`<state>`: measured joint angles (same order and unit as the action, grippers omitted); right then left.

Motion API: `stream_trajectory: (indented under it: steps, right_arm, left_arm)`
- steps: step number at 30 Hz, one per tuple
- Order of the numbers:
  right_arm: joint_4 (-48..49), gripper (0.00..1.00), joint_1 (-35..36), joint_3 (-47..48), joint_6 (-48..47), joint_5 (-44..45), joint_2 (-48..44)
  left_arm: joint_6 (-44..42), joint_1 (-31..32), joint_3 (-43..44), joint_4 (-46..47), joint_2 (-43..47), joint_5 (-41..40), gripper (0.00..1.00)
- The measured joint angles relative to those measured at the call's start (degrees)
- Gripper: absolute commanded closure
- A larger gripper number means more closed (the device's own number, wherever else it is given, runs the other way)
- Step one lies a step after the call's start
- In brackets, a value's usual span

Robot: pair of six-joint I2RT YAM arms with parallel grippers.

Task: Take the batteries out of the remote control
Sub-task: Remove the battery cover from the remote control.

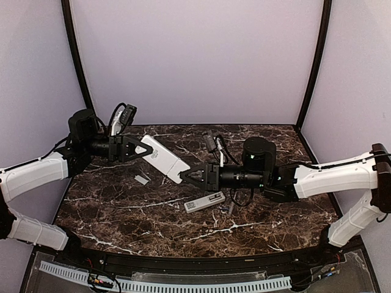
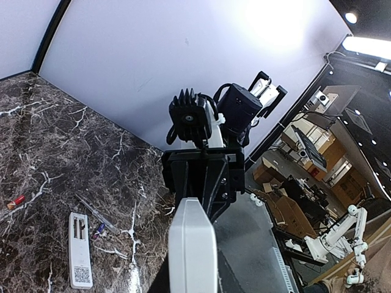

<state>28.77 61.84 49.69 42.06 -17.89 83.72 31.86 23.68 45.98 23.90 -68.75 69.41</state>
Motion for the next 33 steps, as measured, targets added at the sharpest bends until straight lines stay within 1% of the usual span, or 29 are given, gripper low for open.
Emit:
stream_trajectory:
  steps: [19,27,33]
  right_arm:
    - [-0.55,0.86,0.02,-0.22,0.28,0.42,-0.07]
    - [-0.55,0.81,0.02,-0.22,0.44,0.61,-0.07]
    - [-2.03,0.81,-0.04,-0.7,0.55,1.79,-0.42]
  left_arm:
    - [-2.34,0.0,0.0,-2.69,0.96,-1.01,1.0]
    - [-3.06,0.0,0.02,-3.52,1.33,-1.38,1.0]
    - [-3.34,-0.5,0.02,-4.15,1.49,-1.51,1.0]
